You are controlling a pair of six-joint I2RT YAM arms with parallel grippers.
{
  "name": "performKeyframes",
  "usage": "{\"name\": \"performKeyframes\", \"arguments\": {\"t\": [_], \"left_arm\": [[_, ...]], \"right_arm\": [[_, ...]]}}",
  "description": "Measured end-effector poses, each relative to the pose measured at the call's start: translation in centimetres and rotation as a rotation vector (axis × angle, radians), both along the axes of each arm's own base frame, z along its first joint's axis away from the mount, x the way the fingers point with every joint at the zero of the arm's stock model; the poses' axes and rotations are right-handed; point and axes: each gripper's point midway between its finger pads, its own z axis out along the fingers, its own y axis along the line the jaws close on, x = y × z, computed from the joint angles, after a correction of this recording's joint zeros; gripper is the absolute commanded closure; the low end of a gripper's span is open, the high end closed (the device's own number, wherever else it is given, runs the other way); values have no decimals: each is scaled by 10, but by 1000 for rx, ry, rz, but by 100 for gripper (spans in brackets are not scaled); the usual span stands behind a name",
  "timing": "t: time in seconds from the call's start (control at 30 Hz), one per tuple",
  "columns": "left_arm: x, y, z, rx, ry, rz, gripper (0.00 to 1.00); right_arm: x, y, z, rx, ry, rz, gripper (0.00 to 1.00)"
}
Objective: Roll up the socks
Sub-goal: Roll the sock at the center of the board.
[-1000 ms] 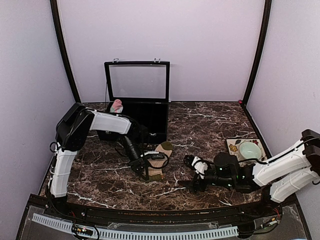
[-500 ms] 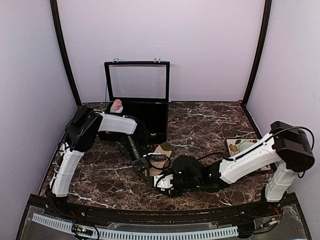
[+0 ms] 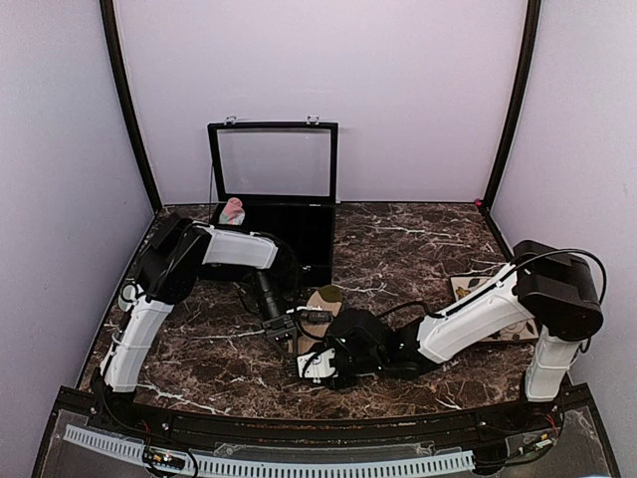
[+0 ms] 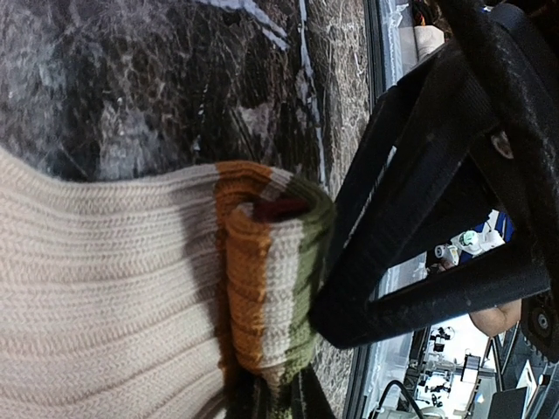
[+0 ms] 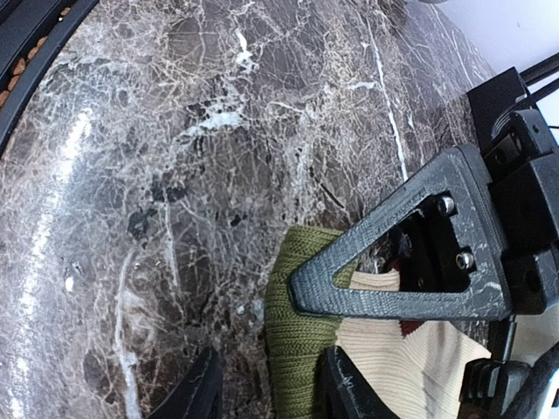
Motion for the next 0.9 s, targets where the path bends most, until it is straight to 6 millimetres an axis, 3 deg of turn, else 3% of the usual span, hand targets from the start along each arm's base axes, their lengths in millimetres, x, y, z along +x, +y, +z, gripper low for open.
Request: {"name": "performKeyframes", "arguments": {"t": [0.43, 0.7, 0.77, 0.8, 0.83, 0.87, 0.9], "left_arm": [[-1, 1, 0, -3, -1, -7, 100], [-1, 2, 1, -14, 0, -17, 93], [1, 2, 2, -14, -1, -11, 80], [1, 2, 2, -15, -2, -10, 68], [2, 2, 2, -19, -2, -3, 45], [1, 2, 4, -20, 8, 9, 9], [0, 2, 8, -23, 20, 25, 2]], "right_arm": [[11, -1, -6, -16, -16, -4, 69], [20, -2, -9, 8, 23, -30, 88], [18, -2, -11, 15, 39, -32, 93], [18, -3, -11, 20, 48, -37, 96], [17, -3, -11, 26, 57, -41, 98], [16, -2, -11, 34, 69, -42, 100], [15, -2, -11, 42, 85, -45, 100]]}}
